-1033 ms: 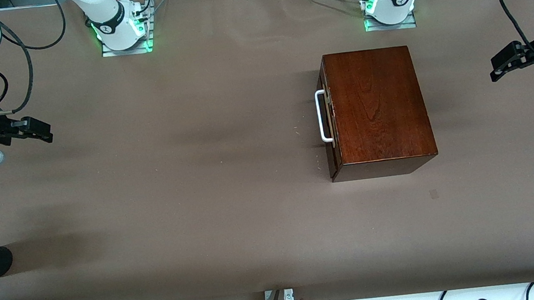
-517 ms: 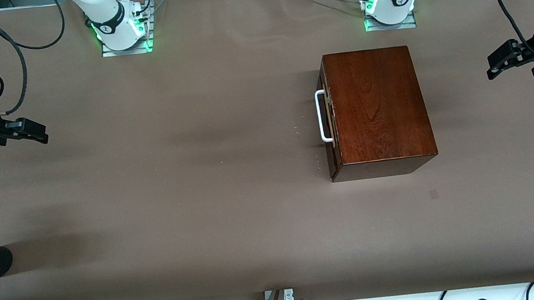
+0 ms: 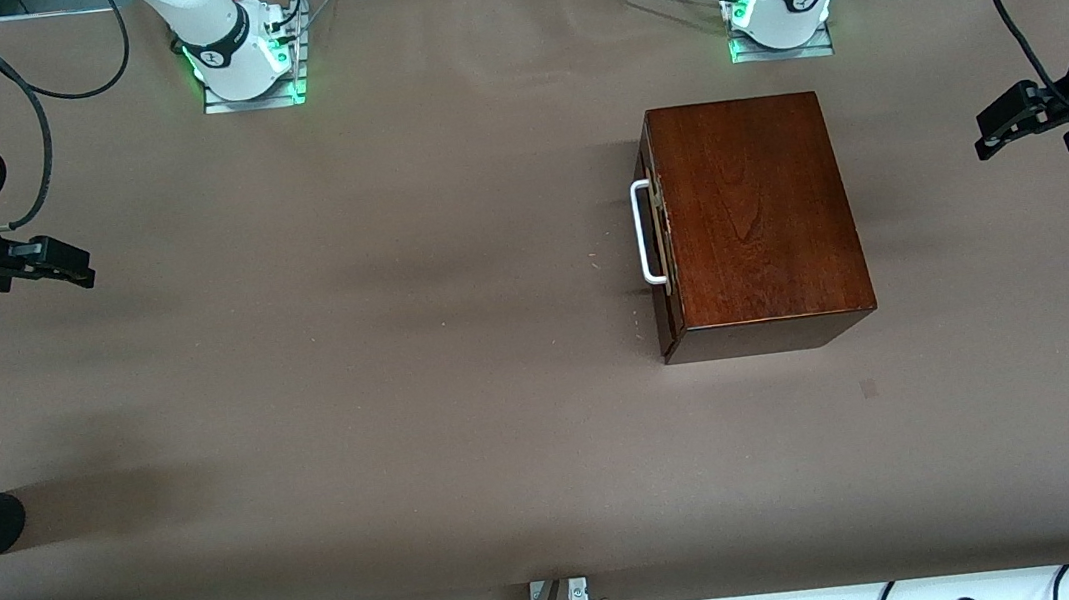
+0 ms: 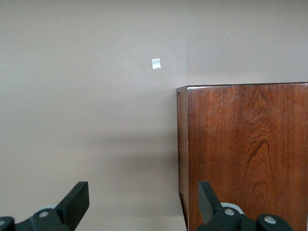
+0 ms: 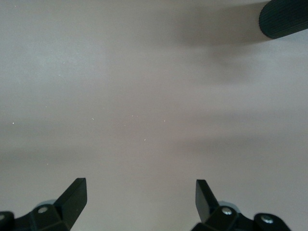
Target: Open drawer, take yellow block, close drawer
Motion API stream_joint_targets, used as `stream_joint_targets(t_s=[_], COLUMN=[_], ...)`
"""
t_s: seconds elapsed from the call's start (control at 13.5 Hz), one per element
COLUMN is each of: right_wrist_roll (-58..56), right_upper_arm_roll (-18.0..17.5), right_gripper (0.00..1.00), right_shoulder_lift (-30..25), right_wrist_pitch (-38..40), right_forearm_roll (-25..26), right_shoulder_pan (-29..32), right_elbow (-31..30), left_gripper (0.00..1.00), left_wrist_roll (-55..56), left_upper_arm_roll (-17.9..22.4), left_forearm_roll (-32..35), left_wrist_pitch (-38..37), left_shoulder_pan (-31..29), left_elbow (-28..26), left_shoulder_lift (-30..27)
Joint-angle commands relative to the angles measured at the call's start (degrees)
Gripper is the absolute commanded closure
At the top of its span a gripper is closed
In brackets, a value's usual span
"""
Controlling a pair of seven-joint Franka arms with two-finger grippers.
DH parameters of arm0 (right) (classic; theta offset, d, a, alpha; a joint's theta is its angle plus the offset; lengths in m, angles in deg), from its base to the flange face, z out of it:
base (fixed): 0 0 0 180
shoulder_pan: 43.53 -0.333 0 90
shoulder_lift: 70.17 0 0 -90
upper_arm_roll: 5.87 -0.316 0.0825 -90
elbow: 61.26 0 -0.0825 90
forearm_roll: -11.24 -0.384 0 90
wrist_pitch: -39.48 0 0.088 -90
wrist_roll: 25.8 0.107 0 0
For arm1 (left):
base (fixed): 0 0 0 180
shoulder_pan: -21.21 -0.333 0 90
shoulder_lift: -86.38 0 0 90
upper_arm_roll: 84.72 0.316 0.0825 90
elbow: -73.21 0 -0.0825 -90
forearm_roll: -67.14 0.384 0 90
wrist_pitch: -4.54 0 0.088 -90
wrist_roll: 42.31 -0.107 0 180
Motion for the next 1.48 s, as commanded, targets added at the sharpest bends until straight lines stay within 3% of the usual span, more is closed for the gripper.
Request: stream_joint_targets(t_s=[0.0, 0.66, 0.96, 1.4], right_wrist_roll=[0.6, 0.6, 0.6, 0.6], right_upper_arm_roll=[-0.1, -0.1, -0.2, -0.2], right_gripper=[0.0, 0.0, 0.0, 0.0], right_shoulder_lift=[0.2, 0.2, 0.7, 0.7], right_wrist_pitch=[-0.3, -0.3, -0.5, -0.6], right_forearm_roll=[-0.8, -0.9, -0.9, -0.9], right_shoulder_pan=[0.6, 0.7, 0.6, 0.7], right_elbow=[0.8, 0.7, 0.7, 0.7], left_gripper=[0.0, 0.0, 0.0, 0.0], left_wrist_roll=[0.1, -0.8, 1.6, 20.1], left_upper_arm_roll=[-0.1, -0.9, -6.4, -21.5], left_forearm_roll=[0.5, 0.4, 0.3, 0.7], left_wrist_pitch=[-1.4, -1.4, -1.2, -0.7], left_shoulder_pan=[0.2, 0.4, 0.4, 0.6], left_elbow=[2.0, 2.0, 2.0, 4.9], left_shoulder_lift=[0.8, 0.8, 1.5, 8.9])
